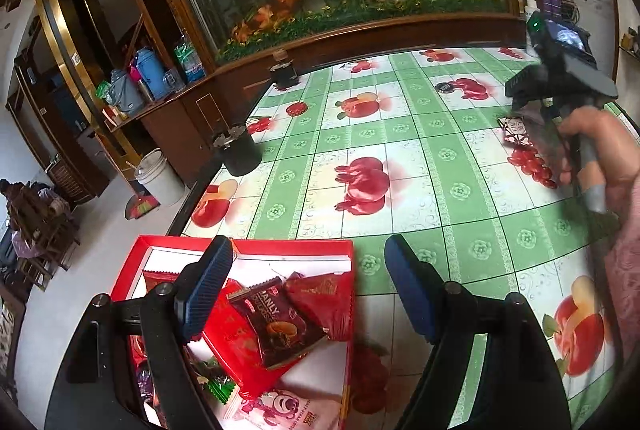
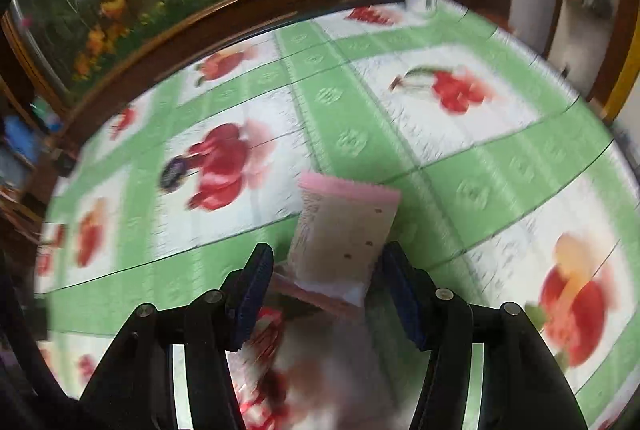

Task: Organize snacks
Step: 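Grasp the red-white patterned packet with the left tool while the right tool grasps the pink-white packet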

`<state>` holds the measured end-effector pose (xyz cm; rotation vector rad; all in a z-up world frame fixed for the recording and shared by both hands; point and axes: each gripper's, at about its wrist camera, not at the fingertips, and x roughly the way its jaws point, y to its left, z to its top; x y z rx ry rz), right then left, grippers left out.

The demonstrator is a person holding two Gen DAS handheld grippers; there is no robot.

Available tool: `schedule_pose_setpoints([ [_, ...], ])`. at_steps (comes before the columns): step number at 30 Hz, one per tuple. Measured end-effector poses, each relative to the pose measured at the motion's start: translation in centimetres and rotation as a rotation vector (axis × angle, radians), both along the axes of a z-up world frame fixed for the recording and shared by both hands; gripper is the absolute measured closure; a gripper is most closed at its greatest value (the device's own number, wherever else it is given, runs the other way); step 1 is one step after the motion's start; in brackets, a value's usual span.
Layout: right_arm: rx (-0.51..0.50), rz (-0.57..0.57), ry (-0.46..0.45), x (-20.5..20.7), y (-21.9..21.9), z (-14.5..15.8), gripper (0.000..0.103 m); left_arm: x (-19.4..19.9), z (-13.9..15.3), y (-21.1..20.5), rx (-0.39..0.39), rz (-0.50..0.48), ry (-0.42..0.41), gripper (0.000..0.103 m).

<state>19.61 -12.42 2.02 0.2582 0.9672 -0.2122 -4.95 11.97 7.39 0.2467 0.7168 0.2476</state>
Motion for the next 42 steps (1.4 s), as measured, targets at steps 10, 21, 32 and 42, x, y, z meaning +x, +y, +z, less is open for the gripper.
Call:
schedule_pose_setpoints([
  [10,-0.067,-0.006,-0.048,-1.9,-5.8,0.0,0.067,0.3,-0.1,-1.4,-0.046,-0.062,0.034,0.024],
  [21,0.713,0.207,-0.16,-13.2,-15.4,0.7,0.068,10.2,-0.6,-9.4,-0.133,-0.231,0.082,0.025],
  [32,0.78,0.12,-0.181,-13.7,-17.4,1.3,0.067,16.6,-4.0,-16.2,-0.147,-0.28,0.153,0.025],
  [42,0.728,0.168,-0.18,-14.0,-15.2,1.7,0.067,18.6,-6.1,-17.9,-0.148,-0.34,0.202,0.025],
])
